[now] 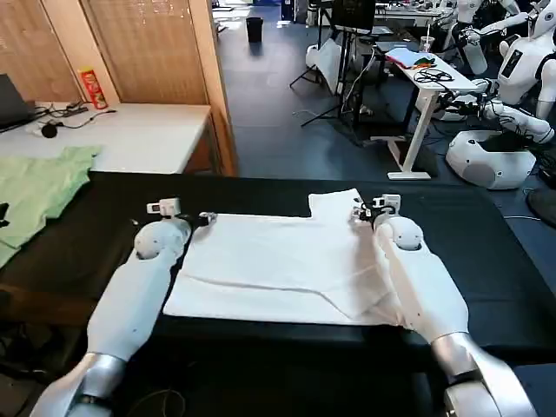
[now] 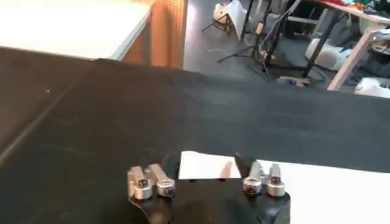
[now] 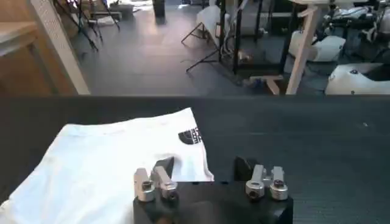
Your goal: Fold and organize the clothes.
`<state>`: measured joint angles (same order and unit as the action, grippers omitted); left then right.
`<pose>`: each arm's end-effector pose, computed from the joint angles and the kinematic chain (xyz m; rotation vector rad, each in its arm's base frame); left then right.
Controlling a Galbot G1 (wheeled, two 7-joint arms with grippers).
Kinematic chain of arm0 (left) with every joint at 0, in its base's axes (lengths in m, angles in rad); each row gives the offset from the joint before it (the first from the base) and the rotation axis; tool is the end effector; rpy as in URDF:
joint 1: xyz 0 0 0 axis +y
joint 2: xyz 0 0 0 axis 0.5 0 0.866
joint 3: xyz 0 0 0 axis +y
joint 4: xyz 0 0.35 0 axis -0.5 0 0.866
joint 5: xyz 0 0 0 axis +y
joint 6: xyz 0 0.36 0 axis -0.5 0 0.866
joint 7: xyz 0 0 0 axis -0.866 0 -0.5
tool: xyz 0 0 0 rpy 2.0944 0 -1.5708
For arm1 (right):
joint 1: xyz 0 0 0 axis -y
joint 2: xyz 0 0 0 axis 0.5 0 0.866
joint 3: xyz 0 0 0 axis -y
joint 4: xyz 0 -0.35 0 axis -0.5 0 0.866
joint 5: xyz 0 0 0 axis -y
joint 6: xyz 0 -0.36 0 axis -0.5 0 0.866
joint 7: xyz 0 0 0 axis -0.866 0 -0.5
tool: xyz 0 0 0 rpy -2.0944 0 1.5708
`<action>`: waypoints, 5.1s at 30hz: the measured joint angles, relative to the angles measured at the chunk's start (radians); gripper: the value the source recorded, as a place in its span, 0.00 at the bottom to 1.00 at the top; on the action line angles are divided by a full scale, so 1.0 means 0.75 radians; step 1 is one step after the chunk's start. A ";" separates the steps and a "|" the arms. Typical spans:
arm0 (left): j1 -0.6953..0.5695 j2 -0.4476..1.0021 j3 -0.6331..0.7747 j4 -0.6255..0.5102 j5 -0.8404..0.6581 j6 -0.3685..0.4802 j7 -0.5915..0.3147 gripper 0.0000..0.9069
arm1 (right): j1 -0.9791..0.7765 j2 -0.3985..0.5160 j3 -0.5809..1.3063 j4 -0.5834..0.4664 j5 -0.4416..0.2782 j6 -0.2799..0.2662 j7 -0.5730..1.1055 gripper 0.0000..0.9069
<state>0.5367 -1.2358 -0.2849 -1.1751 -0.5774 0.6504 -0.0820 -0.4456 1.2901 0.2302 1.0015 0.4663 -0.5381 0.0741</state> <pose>0.5198 0.0865 -0.2676 -0.0758 -2.5342 0.1505 0.5489 -0.0665 -0.2867 0.0389 -2.5729 -0.0362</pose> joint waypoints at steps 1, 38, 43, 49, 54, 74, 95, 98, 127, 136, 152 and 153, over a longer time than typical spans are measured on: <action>0.001 0.000 0.000 0.000 0.004 0.000 0.002 0.18 | -0.003 0.000 0.000 0.005 0.000 0.001 -0.004 0.19; 0.557 0.326 -0.189 -0.803 -0.165 0.053 -0.042 0.18 | -0.721 -0.459 0.209 1.094 0.223 -0.064 0.032 0.05; 0.693 0.370 -0.242 -0.938 -0.150 0.052 -0.040 0.18 | -0.859 -0.477 0.237 1.202 0.220 -0.095 0.048 0.05; 0.817 0.386 -0.304 -1.036 -0.122 0.047 -0.028 0.18 | -1.009 -0.481 0.265 1.302 0.220 -0.121 0.070 0.06; 0.906 0.387 -0.337 -1.077 -0.090 0.044 -0.007 0.18 | -1.087 -0.479 0.279 1.335 0.215 -0.128 0.079 0.06; 1.077 0.334 -0.395 -1.105 -0.021 0.065 -0.007 0.97 | -1.178 -0.471 0.319 1.390 0.218 -0.173 0.103 0.97; 0.832 0.217 -0.360 -0.999 -0.125 0.009 -0.136 0.97 | -0.817 -0.256 0.317 1.055 0.086 -0.074 0.185 0.97; 0.758 0.171 -0.325 -0.913 -0.109 -0.011 -0.143 0.97 | -0.769 -0.209 0.312 0.980 0.074 -0.080 0.183 0.97; 0.618 0.042 -0.246 -0.624 0.176 -0.172 -0.016 0.00 | -0.784 0.017 0.329 0.873 -0.089 0.061 0.228 0.05; 0.610 0.042 -0.232 -0.626 0.218 -0.223 0.013 0.97 | -0.848 -0.017 0.363 0.967 -0.058 0.053 0.142 0.97; 0.899 0.105 -0.398 -0.917 -0.129 -0.154 -0.002 0.97 | -1.097 -0.109 0.501 1.345 0.057 0.013 0.166 0.97; 0.927 0.099 -0.408 -0.931 -0.139 -0.155 0.001 0.97 | -1.110 -0.106 0.501 1.363 0.057 0.011 0.166 0.97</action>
<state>1.2321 -1.1618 -0.5908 -1.8736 -0.6817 0.5341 -0.0811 -1.2781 1.2103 0.6061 2.0238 0.5088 -0.5296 0.1985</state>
